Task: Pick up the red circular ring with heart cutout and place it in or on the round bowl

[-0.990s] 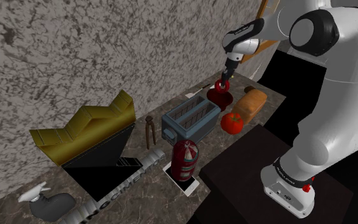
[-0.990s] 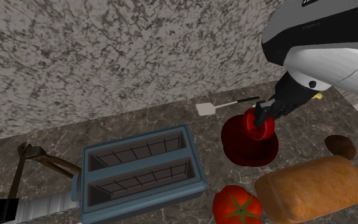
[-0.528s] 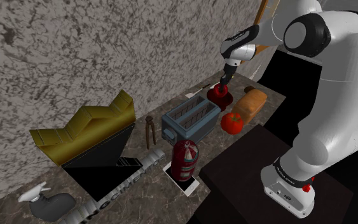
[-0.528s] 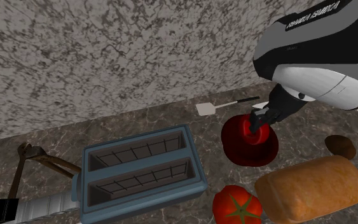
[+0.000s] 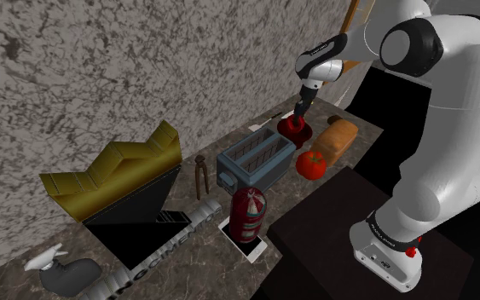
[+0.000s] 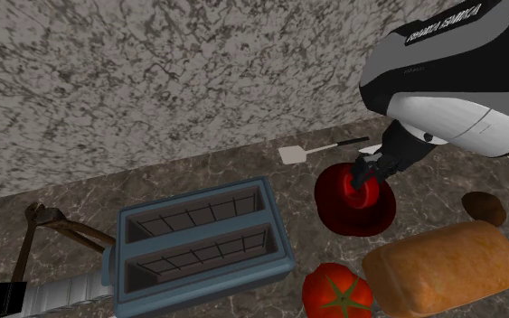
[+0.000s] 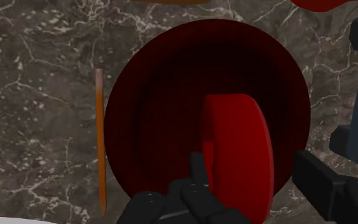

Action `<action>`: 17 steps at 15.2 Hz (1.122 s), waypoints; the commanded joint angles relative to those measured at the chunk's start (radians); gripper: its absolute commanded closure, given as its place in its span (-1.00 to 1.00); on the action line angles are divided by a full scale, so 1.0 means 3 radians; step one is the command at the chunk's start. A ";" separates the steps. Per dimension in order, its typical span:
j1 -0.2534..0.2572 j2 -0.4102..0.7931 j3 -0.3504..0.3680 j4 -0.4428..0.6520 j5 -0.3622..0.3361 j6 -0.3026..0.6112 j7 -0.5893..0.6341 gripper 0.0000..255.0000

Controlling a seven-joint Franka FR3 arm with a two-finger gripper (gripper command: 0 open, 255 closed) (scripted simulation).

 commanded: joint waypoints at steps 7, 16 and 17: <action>-0.0005 -0.0107 -0.0028 0.0080 -0.0045 -0.0184 0.0029 -1.00; -0.0012 -0.0190 -0.0049 0.0167 -0.0082 -0.0353 0.0052 -1.00; -0.0012 -0.0190 -0.0049 0.0167 -0.0082 -0.0353 0.0052 -1.00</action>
